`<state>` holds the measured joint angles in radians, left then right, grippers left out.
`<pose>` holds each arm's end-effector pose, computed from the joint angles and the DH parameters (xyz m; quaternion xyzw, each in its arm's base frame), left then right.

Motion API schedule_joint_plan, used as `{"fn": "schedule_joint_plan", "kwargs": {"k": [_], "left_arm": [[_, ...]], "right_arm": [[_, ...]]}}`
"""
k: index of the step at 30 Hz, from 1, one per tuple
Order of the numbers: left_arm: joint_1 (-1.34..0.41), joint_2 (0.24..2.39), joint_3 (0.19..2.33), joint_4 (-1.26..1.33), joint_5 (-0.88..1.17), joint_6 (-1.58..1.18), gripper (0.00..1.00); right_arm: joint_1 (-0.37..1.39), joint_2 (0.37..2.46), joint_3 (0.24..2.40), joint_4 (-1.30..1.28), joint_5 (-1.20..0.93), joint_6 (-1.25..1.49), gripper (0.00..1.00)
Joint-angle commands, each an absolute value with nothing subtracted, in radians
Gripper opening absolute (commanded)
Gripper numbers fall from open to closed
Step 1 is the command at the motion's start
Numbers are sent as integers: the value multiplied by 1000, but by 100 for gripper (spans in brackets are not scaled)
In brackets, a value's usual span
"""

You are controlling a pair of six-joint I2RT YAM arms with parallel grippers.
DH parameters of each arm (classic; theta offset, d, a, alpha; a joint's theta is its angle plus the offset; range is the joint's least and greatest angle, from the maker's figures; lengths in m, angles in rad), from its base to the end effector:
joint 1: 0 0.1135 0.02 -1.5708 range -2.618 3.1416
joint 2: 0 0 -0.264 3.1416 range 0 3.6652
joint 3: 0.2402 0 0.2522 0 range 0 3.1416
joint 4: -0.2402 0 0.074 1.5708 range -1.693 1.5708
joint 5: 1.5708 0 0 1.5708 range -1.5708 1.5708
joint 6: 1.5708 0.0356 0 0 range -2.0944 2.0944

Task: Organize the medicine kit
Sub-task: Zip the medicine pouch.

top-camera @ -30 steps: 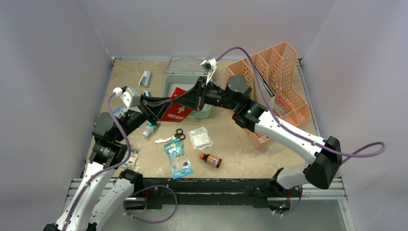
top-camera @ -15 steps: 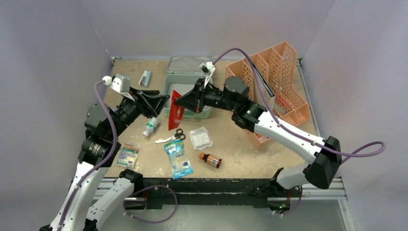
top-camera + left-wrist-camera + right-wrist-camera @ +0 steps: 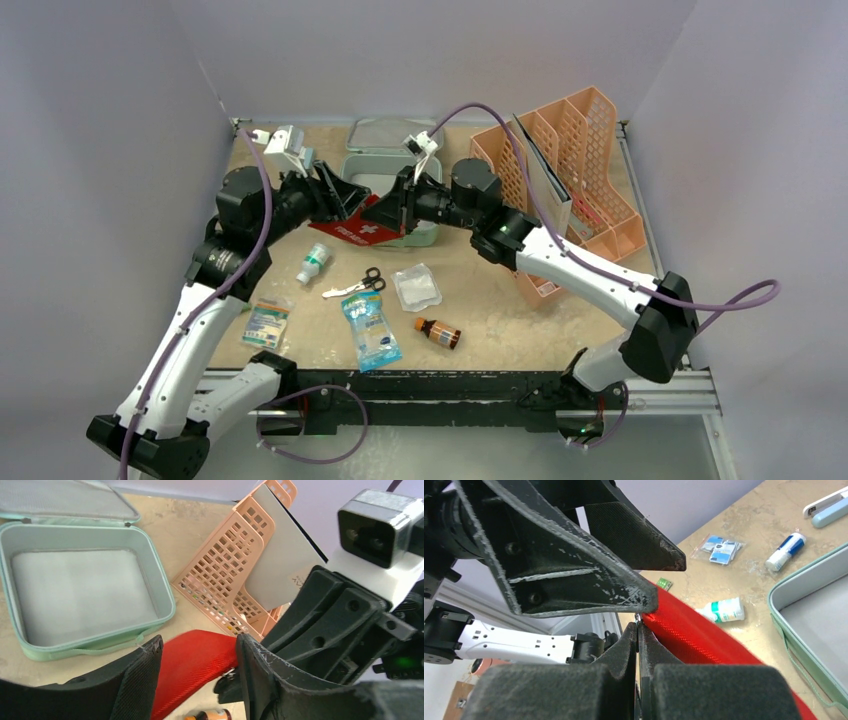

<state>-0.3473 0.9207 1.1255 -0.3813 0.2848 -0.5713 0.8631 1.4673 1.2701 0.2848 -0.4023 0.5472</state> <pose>0.1793 -0.0756 0.4132 0.0057 0.7643 -0.3793 0.5214 0.2176 0.2758 0.3963 -0.2496 0.6304 0.5711 0.4627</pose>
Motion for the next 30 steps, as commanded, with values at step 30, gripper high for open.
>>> {"fn": "schedule_joint_plan", "kwargs": {"k": [30], "left_arm": [[-346, 981, 1179, -407, 444, -469, 35]], "right_arm": [[868, 1504, 1362, 292, -447, 468, 0]]}}
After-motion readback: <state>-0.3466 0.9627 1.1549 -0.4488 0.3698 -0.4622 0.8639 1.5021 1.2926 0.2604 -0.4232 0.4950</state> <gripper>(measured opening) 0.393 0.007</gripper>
